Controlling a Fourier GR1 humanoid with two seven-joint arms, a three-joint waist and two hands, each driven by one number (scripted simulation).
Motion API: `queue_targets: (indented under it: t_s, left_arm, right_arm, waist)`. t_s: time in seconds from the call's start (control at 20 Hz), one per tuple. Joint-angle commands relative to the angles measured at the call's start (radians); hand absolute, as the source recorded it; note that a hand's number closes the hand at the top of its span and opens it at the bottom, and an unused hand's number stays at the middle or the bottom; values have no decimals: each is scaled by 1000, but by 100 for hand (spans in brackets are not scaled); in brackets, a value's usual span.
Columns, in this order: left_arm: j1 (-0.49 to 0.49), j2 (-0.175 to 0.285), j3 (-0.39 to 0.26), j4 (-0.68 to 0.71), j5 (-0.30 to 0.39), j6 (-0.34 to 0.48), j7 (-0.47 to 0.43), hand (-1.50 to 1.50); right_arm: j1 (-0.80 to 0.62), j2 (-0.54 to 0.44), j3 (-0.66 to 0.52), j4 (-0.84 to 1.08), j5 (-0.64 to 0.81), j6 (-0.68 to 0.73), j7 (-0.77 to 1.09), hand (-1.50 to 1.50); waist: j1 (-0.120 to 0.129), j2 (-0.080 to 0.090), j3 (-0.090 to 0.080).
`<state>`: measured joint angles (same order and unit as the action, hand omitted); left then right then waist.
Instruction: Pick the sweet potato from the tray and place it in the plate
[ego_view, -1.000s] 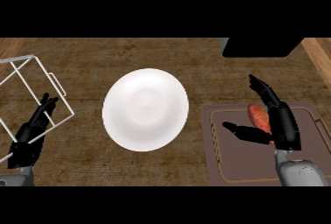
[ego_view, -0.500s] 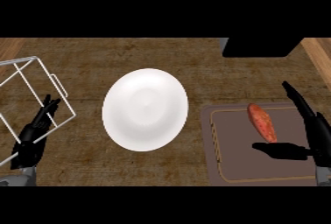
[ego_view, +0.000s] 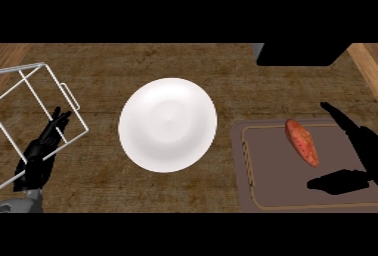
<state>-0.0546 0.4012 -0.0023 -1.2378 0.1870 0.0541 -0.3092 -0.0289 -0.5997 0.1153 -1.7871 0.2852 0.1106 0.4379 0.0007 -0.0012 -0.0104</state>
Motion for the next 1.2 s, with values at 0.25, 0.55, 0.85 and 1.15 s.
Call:
queue_targets:
  t_s: [0.25,0.55,0.85,1.15]
  left_arm:
    - [-4,-60,-64,-57,-18,-20,114,0]
    - [-13,-64,-50,-51,-32,-15,124,0]
    - [0,-86,-56,-49,-50,-19,119,0]
    - [-58,-88,-46,-3,-64,-25,138,0]
  right_arm:
    - [-9,-16,-2,35,32,102,111,-150]
    - [-42,-23,15,119,68,168,128,-150]
    - [-97,36,37,175,104,172,132,-150]
    - [-175,89,84,362,230,116,86,-150]
  waist:
    - [0,0,11]
    - [0,1,11]
    - [0,1,11]
    - [3,4,11]
